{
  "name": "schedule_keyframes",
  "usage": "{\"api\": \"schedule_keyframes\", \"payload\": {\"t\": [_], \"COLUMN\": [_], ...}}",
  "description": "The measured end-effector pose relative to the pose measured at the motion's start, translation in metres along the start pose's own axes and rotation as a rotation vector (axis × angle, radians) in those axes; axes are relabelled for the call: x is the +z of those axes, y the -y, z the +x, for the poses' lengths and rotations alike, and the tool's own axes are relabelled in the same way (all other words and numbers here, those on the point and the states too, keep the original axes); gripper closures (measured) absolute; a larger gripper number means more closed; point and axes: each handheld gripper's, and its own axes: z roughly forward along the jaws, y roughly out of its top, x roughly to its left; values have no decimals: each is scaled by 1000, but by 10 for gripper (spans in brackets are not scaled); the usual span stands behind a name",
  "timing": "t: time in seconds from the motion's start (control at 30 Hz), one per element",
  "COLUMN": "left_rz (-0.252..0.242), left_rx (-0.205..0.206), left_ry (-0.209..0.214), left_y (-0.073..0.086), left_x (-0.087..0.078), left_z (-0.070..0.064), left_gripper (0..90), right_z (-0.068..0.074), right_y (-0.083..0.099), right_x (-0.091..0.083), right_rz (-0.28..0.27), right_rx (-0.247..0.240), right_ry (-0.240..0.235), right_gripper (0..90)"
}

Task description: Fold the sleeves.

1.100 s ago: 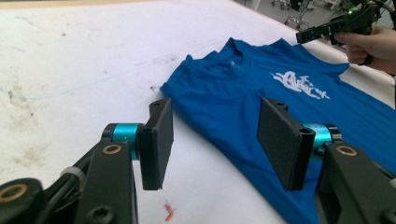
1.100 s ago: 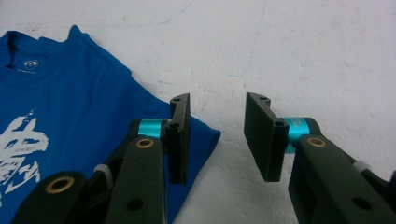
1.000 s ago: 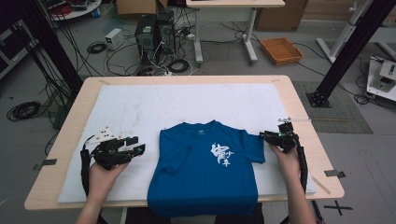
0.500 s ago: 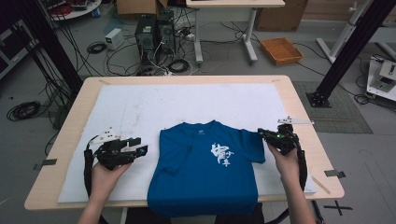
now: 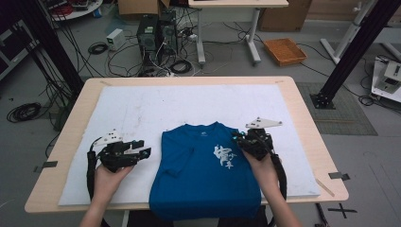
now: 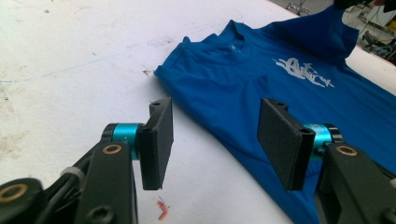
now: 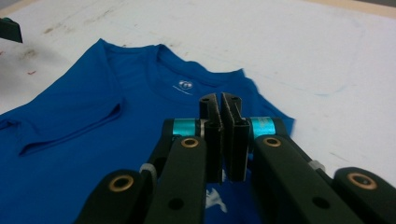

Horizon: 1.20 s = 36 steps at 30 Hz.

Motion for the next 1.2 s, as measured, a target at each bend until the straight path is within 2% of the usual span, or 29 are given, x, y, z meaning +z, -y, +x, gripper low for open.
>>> {"api": "schedule_keyframes", "payload": {"t": [0.07, 0.1, 0.13, 0.17, 0.23, 0.27, 0.33, 0.4, 0.43, 0.47, 0.5, 0.53, 0.57, 0.67, 0.7, 0.77, 0.8, 0.83, 0.93, 1.03, 1.2], "left_rz": [1, 2, 1, 3, 8, 9, 12, 15, 17, 19, 19, 20, 23, 29, 30, 30, 34, 31, 28, 29, 22], "left_rx": [1, 1, 0, 1, 3, 3, 2, 9, 6, 5, 5, 2, 4, 8, 7, 10, 14, 14, 22, 19, 15], "left_ry": [1, 1, 2, 1, 2, 6, 7, 8, 10, 6, 6, 8, 7, 9, 9, 4, 4, -2, -11, -22, -36], "left_y": [0, 0, 0, 0, 0, 1, 1, 1, 1, 1, 1, 2, 2, 2, 2, 2, 2, 2, 1, 2, 2], "left_x": [1, 1, 1, 2, 3, 4, 5, 5, 5, 6, 6, 7, 8, 10, 11, 13, 14, 14, 15, 17, 19], "left_z": [0, 0, -1, -1, -1, -2, -3, -3, -3, -3, -3, -3, -3, -4, -4, -5, -6, -7, -6, -5, -2], "left_gripper": [459, 459, 459, 459, 459, 459, 459, 459, 459, 459, 459, 459, 459, 459, 459, 458, 459, 459, 457, 443, 425], "right_z": [13, 13, 22, 22, 27, 29, 29, 23, 23, 14, 14, 2, 2, -13, -21, -25, -33, -33, -44, -51, -62], "right_y": [-3, -3, -5, -5, -8, -11, -12, -13, -13, -10, -10, -2, -2, 13, 22, 26, 30, 30, 34, 36, 40], "right_x": [15, 15, 26, 26, 34, 37, 36, 26, 26, 14, 14, 0, 0, -13, -14, -13, -11, -11, -8, -10, -14], "right_rz": [30, 30, 44, 44, 44, 24, 9, -46, -46, -59, -59, -72, -72, -70, -58, -58, -60, -60, -72, -86, -112], "right_rx": [-16, -16, -28, -28, -24, -24, -28, -21, -21, 1, 1, 17, 17, 30, 39, 40, 68, 68, 103, 100, 95], "right_ry": [-2, -2, -14, -14, -42, -67, -74, -80, -80, -77, -77, -56, -56, -30, -15, -3, 16, 16, 36, 45, 63], "right_gripper": [867, 867, 845, 845, 811, 735, 733, 709, 709, 686, 686, 678, 678, 660, 653, 633, 580, 580, 474, 407, 348]}}
